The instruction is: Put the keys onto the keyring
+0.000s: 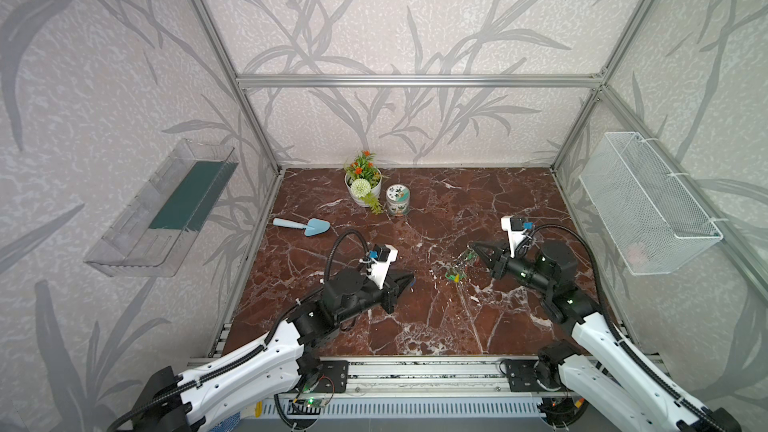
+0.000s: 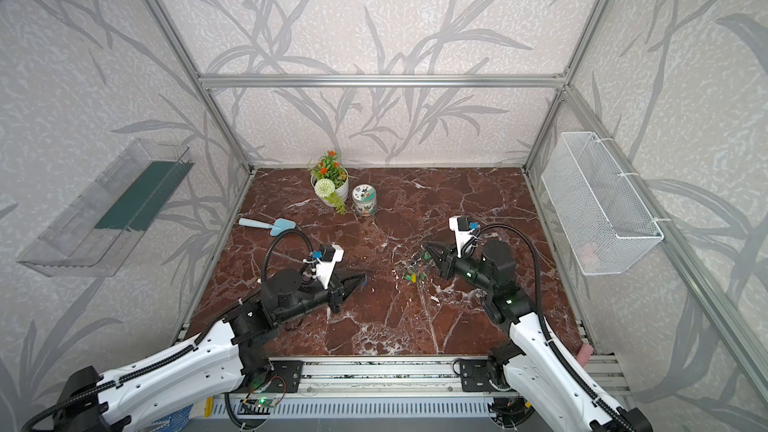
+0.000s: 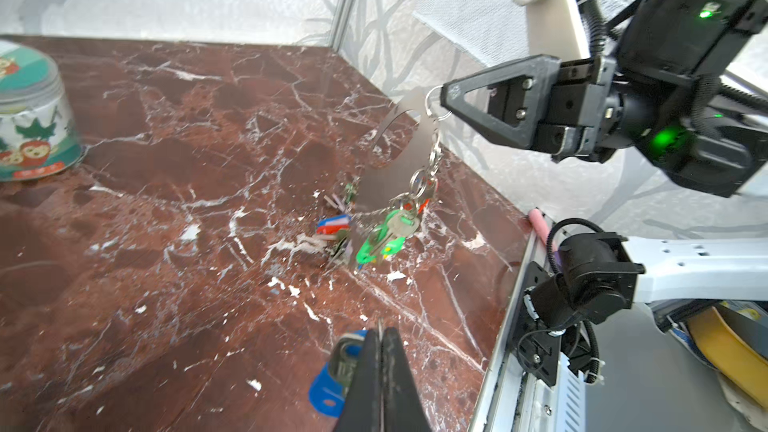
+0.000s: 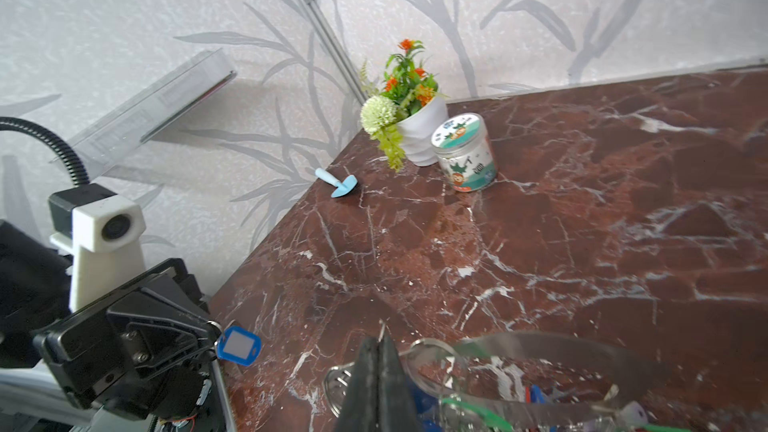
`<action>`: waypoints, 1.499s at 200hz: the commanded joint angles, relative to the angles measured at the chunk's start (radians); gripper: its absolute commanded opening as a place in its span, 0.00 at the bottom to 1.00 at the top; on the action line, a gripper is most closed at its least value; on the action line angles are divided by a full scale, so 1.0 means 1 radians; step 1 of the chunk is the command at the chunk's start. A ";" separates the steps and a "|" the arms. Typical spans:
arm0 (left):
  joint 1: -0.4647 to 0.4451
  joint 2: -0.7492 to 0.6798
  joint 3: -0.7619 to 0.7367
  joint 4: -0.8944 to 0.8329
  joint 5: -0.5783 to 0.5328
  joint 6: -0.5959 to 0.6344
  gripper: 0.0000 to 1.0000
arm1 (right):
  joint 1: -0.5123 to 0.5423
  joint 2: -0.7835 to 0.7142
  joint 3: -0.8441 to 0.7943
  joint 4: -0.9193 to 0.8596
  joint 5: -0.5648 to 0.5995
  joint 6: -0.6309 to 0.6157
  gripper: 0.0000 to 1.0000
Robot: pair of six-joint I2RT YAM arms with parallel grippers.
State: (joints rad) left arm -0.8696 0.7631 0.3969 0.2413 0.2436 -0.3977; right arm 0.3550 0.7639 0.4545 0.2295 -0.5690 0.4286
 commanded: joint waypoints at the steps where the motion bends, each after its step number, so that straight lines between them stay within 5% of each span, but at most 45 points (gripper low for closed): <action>1: 0.001 0.007 0.004 0.146 0.104 0.018 0.00 | 0.023 -0.009 0.005 0.168 -0.091 -0.026 0.00; 102: 0.003 0.167 0.070 0.337 0.213 -0.002 0.00 | 0.129 0.003 -0.013 0.232 -0.158 -0.083 0.00; 160: 0.004 0.175 0.140 0.170 0.011 0.117 0.00 | 0.140 0.011 -0.013 0.229 -0.173 -0.094 0.00; 300: 0.019 0.397 0.318 0.147 0.281 0.091 0.00 | 0.153 0.037 -0.004 0.213 -0.180 -0.120 0.00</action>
State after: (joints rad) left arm -0.8558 1.1484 0.6765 0.3676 0.4732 -0.2901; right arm 0.4995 0.8139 0.4343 0.3763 -0.7349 0.3237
